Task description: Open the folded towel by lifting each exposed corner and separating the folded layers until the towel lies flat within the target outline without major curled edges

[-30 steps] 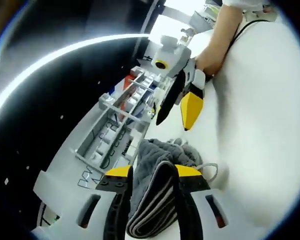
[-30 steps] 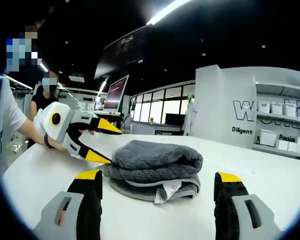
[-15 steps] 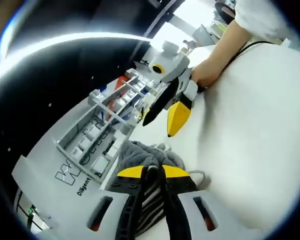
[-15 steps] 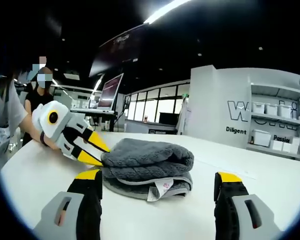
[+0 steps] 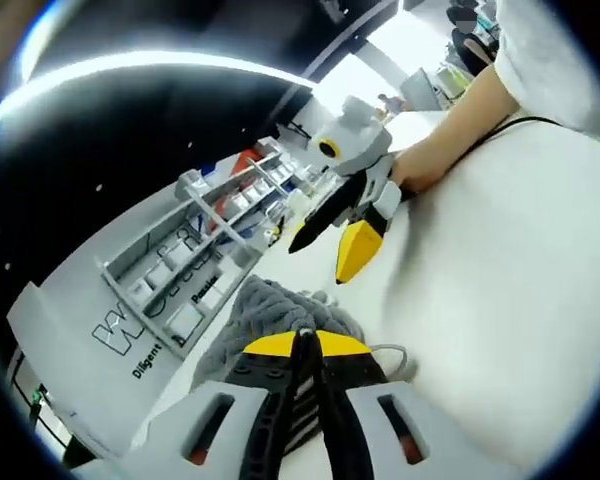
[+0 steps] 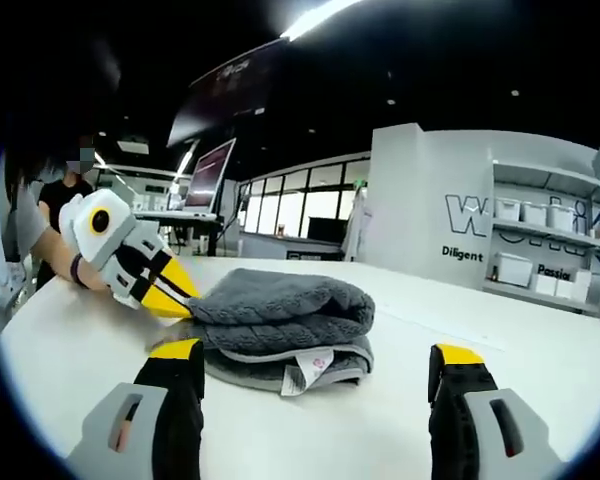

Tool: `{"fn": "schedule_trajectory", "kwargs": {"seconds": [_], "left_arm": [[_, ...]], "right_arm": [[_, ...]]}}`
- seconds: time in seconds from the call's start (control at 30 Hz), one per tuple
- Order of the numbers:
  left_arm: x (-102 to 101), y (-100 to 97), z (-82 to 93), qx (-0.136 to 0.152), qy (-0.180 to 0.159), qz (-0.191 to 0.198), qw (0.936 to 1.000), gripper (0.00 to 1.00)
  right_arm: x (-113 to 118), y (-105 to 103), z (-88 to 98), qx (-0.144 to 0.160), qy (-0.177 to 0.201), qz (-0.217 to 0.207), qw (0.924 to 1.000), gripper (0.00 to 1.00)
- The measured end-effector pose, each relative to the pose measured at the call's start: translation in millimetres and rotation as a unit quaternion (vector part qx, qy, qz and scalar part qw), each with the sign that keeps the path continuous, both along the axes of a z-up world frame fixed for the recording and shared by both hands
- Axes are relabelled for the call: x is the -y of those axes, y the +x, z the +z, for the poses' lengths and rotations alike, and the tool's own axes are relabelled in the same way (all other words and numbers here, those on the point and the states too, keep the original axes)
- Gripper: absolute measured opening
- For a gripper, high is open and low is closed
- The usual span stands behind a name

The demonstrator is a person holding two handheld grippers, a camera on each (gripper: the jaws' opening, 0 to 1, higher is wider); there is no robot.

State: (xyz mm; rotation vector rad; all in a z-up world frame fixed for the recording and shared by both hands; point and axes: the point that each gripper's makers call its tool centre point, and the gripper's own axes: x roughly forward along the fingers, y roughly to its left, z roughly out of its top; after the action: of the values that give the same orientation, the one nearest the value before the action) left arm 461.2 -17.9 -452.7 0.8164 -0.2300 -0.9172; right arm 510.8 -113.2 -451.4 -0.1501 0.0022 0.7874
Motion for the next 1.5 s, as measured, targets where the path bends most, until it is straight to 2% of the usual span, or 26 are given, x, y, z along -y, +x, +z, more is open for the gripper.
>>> {"fn": "schedule_trajectory", "kwargs": {"seconds": [0.13,0.23,0.33,0.4,0.5,0.63,0.9,1.07,1.23,1.4,1.43,1.5], "left_arm": [[-1,-5.7,6.7,-0.001,-0.015,-0.008,0.9999,0.04],[2,-14.4,15.4,-0.032,-0.056,-0.027,0.9976,0.04],[3,-21.8,24.6,-0.067,-0.097,-0.045,0.9919,0.04],[2,-24.1,29.9,-0.081,-0.117,-0.050,0.9885,0.04],[-1,-24.9,34.6,-0.073,-0.122,-0.050,0.9885,0.04],[1,-25.2,34.9,-0.079,-0.129,-0.052,0.9871,0.04],[7,-24.2,30.5,-0.082,-0.123,-0.055,0.9875,0.04],[6,-21.9,35.4,-0.082,-0.129,-0.054,0.9868,0.04],[2,-16.5,44.2,-0.082,-0.150,-0.047,0.9841,0.04],[-12,-4.7,57.3,-0.071,-0.179,-0.022,0.9811,0.04],[-16,-0.9,59.4,-0.072,-0.186,-0.013,0.9798,0.04],[-24,4.6,63.5,-0.089,-0.213,-0.001,0.9731,0.04]], "right_arm": [[3,2,-0.5,-0.006,0.008,-0.010,0.9999,0.95],[4,2,1.8,0.000,0.010,-0.014,0.9999,0.95],[6,3,2.0,0.000,0.011,-0.019,0.9998,0.95],[7,2,3.6,0.001,0.017,-0.022,0.9996,0.95],[10,3,5.3,0.002,0.021,-0.027,0.9994,0.95],[11,3,5.5,0.002,0.019,-0.029,0.9994,0.95],[21,8,8.9,0.002,0.026,-0.046,0.9986,0.95],[25,10,10.5,0.003,0.028,-0.059,0.9979,0.95],[28,13,12.0,0.002,0.029,-0.059,0.9978,0.95],[24,12,14.7,0.003,0.036,-0.042,0.9985,0.95],[23,12,15.7,0.004,0.039,-0.039,0.9985,0.95],[23,12,17.0,0.004,0.044,-0.034,0.9985,0.95]]}}
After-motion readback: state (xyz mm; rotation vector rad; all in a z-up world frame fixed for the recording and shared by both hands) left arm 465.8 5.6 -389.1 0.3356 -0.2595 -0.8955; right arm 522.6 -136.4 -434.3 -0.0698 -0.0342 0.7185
